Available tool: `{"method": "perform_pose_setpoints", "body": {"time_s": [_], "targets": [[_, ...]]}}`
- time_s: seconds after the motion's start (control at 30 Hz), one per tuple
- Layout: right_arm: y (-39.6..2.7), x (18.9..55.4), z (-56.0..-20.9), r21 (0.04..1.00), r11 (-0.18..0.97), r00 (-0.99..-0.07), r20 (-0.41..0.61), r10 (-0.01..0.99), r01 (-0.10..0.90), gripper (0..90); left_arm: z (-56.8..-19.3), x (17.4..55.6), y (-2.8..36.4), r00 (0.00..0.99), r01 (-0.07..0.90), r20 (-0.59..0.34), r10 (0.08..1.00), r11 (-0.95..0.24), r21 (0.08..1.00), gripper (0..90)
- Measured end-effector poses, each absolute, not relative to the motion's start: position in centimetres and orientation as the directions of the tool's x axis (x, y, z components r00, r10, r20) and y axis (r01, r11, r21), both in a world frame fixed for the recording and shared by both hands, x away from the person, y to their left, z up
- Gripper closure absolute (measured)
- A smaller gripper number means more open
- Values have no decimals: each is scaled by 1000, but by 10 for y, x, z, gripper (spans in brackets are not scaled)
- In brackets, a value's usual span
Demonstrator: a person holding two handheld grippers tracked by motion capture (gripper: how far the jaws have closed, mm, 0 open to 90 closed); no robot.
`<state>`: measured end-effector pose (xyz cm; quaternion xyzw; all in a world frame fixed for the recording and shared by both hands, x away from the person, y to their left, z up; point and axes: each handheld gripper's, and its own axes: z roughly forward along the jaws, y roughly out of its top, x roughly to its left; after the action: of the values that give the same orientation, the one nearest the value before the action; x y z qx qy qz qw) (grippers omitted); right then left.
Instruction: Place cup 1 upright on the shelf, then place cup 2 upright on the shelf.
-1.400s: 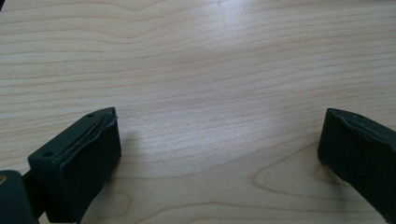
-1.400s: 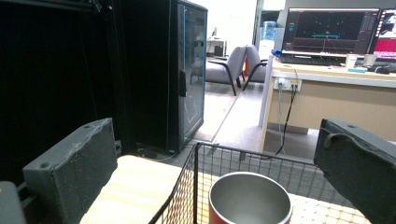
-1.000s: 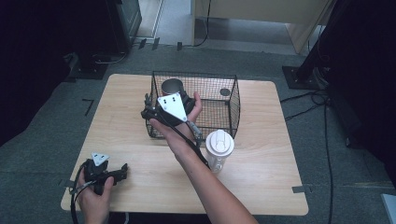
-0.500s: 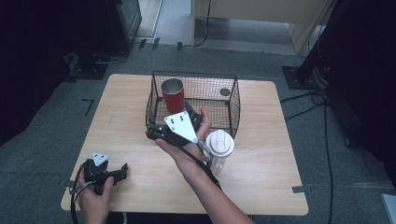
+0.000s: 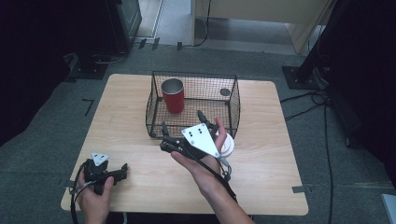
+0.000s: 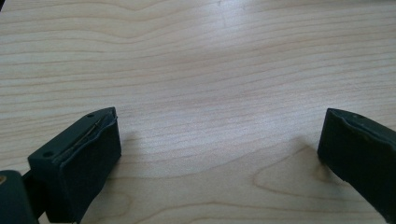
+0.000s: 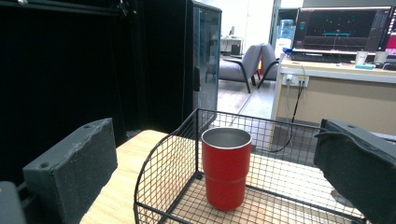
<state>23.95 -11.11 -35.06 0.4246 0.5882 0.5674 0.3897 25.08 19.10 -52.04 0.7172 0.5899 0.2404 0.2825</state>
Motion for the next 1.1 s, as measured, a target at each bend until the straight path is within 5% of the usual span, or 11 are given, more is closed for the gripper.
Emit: {"method": "perform_pose_setpoints", "body": {"time_s": [1.1], "targets": [[-208, 191, -387, 995, 25, -328, 7, 945, 92, 0, -521, 252, 190, 184, 709, 12, 983, -141, 691, 0]]}}
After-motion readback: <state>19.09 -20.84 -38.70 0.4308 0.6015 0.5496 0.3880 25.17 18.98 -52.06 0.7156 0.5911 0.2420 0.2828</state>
